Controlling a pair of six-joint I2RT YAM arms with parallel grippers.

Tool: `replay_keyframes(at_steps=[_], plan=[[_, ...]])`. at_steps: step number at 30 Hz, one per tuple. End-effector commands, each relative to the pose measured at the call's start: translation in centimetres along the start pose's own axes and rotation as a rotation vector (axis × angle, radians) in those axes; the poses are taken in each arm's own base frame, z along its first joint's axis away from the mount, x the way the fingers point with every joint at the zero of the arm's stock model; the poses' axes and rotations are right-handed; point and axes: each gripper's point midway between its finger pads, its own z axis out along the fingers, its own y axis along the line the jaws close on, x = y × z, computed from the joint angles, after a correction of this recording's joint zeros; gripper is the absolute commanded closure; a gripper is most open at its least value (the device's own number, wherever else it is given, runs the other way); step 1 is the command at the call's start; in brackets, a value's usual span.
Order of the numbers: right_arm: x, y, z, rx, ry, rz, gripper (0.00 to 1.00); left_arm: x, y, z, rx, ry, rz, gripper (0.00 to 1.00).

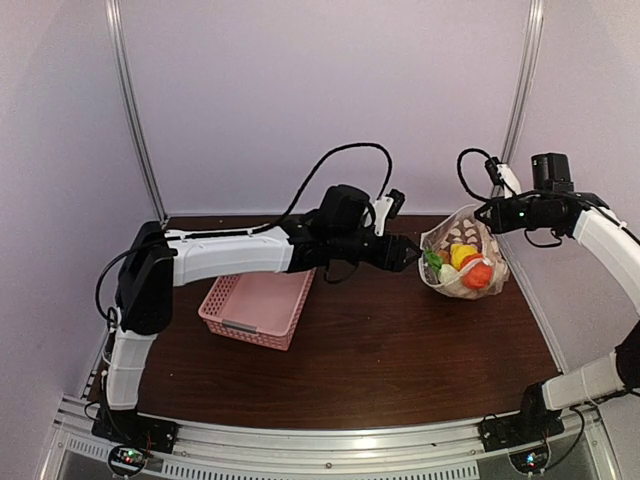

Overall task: Place the food in the zip-top bag and seal the zipper
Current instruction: Adjust the zipper food storage bag at the center of the board, then pass from the right arm to the left

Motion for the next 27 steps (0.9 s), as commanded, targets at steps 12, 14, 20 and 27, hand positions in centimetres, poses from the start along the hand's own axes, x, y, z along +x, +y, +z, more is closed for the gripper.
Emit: replay_keyframes(at_steps=[12, 14, 20, 27], plan=[[4.6, -0.9, 3.5, -0.031, 0.123, 0.040, 1.00, 0.5, 6.1, -8.1, -0.182, 0.042, 0.010, 0.30], [5.0, -0.5, 3.5, -0.052, 0.135, 0.039, 1.00, 0.6, 7.1, -8.7, -0.227, 0.057, 0.020, 0.30], [6.3, 0.9, 3.2, -0.115, 0.169, 0.030, 1.00, 0.0, 9.9, -10.8, -0.361, 0.078, 0.089, 0.30], [6.8, 2.1, 2.3, -0.144, 0.161, 0.005, 1.00, -0.4, 12.0, -12.8, -0.450, 0.090, 0.111, 0.30]])
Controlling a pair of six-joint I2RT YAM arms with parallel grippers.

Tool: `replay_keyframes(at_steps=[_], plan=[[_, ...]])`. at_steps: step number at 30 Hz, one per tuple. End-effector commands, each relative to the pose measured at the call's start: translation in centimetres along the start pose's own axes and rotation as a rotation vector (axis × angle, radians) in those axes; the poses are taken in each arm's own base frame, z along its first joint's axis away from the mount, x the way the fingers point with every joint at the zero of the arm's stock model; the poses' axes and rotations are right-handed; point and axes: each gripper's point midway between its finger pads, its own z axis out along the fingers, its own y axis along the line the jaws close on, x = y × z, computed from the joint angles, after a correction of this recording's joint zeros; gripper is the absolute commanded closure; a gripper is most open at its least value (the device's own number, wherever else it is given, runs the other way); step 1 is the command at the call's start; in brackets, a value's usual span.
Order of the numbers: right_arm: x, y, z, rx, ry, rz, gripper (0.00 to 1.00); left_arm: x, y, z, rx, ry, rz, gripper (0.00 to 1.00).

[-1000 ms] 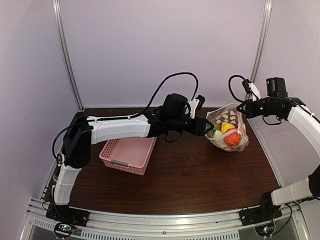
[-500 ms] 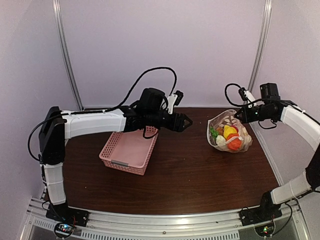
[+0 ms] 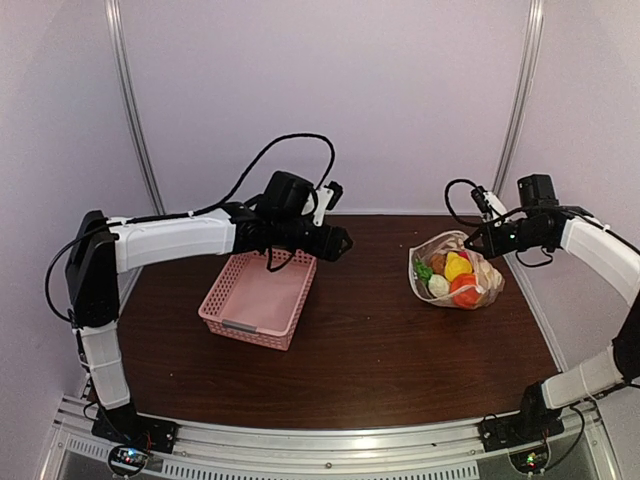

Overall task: Place the food in the zip-top bag and seal the zipper
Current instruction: Pass from the right arm to the left

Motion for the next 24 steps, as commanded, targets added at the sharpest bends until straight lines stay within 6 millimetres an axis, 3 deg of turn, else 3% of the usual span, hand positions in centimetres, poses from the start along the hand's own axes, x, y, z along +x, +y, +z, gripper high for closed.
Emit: replay_keyframes(at_steps=[1, 4, 11, 17, 21, 24], plan=[[1.0, 1.6, -0.6, -0.049, 0.006, -0.026, 1.00, -1.1, 2.2, -1.9, -0.102, -0.019, 0.048, 0.30], [1.4, 2.8, -0.8, -0.098, 0.011, -0.045, 1.00, -0.7, 1.7, -2.0, -0.071, -0.017, 0.073, 0.30], [2.0, 7.5, -2.5, -0.277, 0.039, -0.152, 1.00, 1.0, -3.8, -2.8, 0.246, -0.137, 0.372, 0.30], [3.6, 9.5, -4.1, -0.366, 0.105, -0.239, 1.00, 5.0, -7.5, -4.1, 0.336, -0.184, 0.756, 0.31], [4.2, 10.2, -4.4, -0.407, 0.127, -0.244, 1.00, 5.2, -10.2, -4.2, 0.424, -0.202, 0.698, 0.29], [4.3, 11.0, -4.5, -0.433, 0.136, -0.260, 1.00, 3.1, -12.4, -3.9, 0.470, -0.210, 0.509, 0.24]])
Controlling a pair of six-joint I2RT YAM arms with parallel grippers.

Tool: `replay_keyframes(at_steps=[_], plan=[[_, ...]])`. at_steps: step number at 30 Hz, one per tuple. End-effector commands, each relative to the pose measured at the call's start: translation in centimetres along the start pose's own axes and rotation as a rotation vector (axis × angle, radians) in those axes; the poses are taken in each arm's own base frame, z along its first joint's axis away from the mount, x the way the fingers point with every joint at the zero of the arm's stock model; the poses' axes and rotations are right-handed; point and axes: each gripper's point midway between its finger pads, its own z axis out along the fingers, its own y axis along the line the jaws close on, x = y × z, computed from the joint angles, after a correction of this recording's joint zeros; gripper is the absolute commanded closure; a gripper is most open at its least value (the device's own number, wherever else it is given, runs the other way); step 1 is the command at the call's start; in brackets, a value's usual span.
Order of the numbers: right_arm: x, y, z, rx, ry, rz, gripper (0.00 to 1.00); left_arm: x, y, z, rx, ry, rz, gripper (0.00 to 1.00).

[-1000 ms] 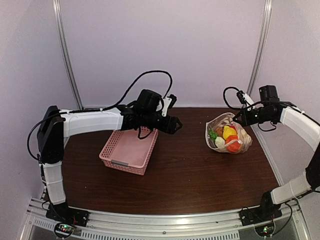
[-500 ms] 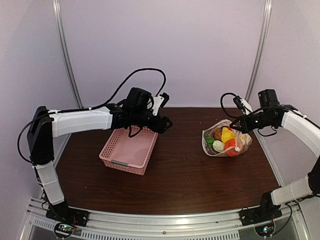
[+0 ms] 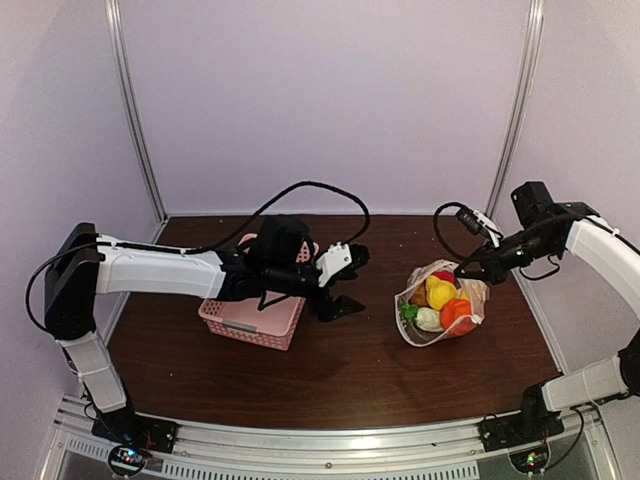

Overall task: Place the food in the zip-top bag and seal the zipper
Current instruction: Pass from the right arm to the left

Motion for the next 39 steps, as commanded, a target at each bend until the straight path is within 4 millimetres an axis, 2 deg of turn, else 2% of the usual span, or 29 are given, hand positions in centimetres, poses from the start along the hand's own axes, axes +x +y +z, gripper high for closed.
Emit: replay_keyframes(at_steps=[1, 3, 6, 10, 15, 19, 21, 23, 26, 28, 30, 33, 37, 39], plan=[[-0.5, 2.6, -0.6, -0.079, 0.001, -0.064, 1.00, -6.5, 0.0, 1.0, 0.037, -0.172, -0.159, 0.24], [-0.8, 2.8, -0.6, -0.080, 0.001, -0.071, 1.00, -8.0, -0.8, 2.4, 0.068, -0.175, -0.272, 0.24], [-1.0, 2.8, -0.6, -0.078, -0.004, -0.070, 1.00, -9.2, -2.3, 4.6, 0.058, -0.154, -0.324, 0.24], [-0.9, 3.4, -0.6, -0.099, 0.000, -0.079, 1.00, -8.1, -1.1, 7.1, -0.074, -0.111, -0.342, 0.26], [-0.6, 3.8, -1.0, -0.095, 0.025, -0.102, 1.00, -7.7, -1.9, 8.9, -0.012, -0.065, -0.267, 0.31], [-0.5, 4.4, -1.6, -0.106, 0.031, -0.121, 1.00, -6.1, -1.7, 9.7, -0.027, -0.005, -0.265, 0.40], [-0.4, 4.5, -1.7, -0.104, 0.032, -0.127, 1.00, -5.3, -1.2, 10.1, -0.035, 0.021, -0.276, 0.57], [-0.1, 4.4, -1.6, -0.096, 0.039, -0.127, 1.00, -5.2, -0.8, 10.2, -0.017, 0.026, -0.311, 0.74], [0.6, 4.1, -1.5, -0.084, 0.066, -0.122, 0.98, -5.5, -0.4, 9.7, 0.017, 0.024, -0.378, 0.86], [1.3, 4.5, -1.7, -0.097, 0.099, -0.133, 0.83, -5.6, -0.4, 9.3, 0.043, 0.033, -0.429, 0.89], [2.3, 5.4, -2.6, -0.117, 0.150, -0.181, 0.74, -5.9, -0.6, 8.7, 0.094, 0.038, -0.505, 0.93], [2.9, 6.0, -3.8, -0.080, 0.158, -0.269, 0.68, -6.2, -0.8, 7.6, 0.165, 0.039, -0.631, 1.00], [3.6, 6.5, -5.0, 0.020, 0.104, -0.399, 0.56, -6.3, -0.7, 6.5, 0.271, 0.022, -0.847, 1.00], [4.4, 7.0, -5.2, 0.037, 0.087, -0.479, 0.54, -6.5, -0.5, 6.1, 0.315, 0.000, -0.949, 1.00]])
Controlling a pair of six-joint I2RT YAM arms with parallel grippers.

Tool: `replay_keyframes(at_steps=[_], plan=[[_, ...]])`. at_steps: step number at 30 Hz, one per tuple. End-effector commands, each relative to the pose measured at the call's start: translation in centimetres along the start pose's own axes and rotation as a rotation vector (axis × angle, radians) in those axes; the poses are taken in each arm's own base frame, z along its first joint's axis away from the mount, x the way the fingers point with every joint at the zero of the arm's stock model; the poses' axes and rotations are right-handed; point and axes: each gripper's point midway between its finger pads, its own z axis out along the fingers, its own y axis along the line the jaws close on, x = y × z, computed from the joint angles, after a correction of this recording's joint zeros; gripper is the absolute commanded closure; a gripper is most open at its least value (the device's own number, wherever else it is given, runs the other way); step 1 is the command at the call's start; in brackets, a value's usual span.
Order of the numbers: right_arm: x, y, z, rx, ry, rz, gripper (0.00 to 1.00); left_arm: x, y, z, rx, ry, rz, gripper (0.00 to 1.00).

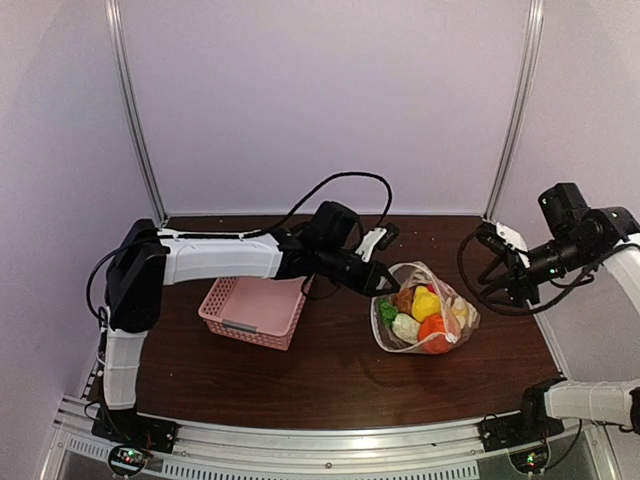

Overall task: Place the food in the zip-top bag and seal the zipper
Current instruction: Pass from the right arm to the left, then pass from the left arm to the right

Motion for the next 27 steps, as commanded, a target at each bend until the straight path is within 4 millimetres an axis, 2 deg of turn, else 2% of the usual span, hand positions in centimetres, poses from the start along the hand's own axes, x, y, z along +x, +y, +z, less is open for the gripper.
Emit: replay_keyframes(at_steps=[1, 7, 14, 20, 27], plan=[[1.9, 1.4, -0.4, 0.073, 0.010, -0.180, 0.54, -1.6, -2.1, -2.2, 0.191, -0.028, -0.282, 1.00], [3.6, 1.2, 1.7, 0.068, 0.049, -0.268, 0.56, -3.6, -2.5, -3.1, 0.280, -0.077, -0.451, 1.00], [2.2, 1.1, 4.0, 0.084, 0.005, -0.375, 0.53, -4.9, -1.2, -3.7, 0.304, -0.124, -0.559, 1.00], [2.5, 1.1, 5.8, 0.067, 0.013, -0.394, 0.54, -5.6, 0.0, -4.1, 0.326, -0.186, -0.642, 1.00], [2.1, 1.0, 6.7, 0.077, -0.029, -0.388, 0.53, -6.3, 0.1, -4.2, 0.382, -0.228, -0.712, 1.00]])
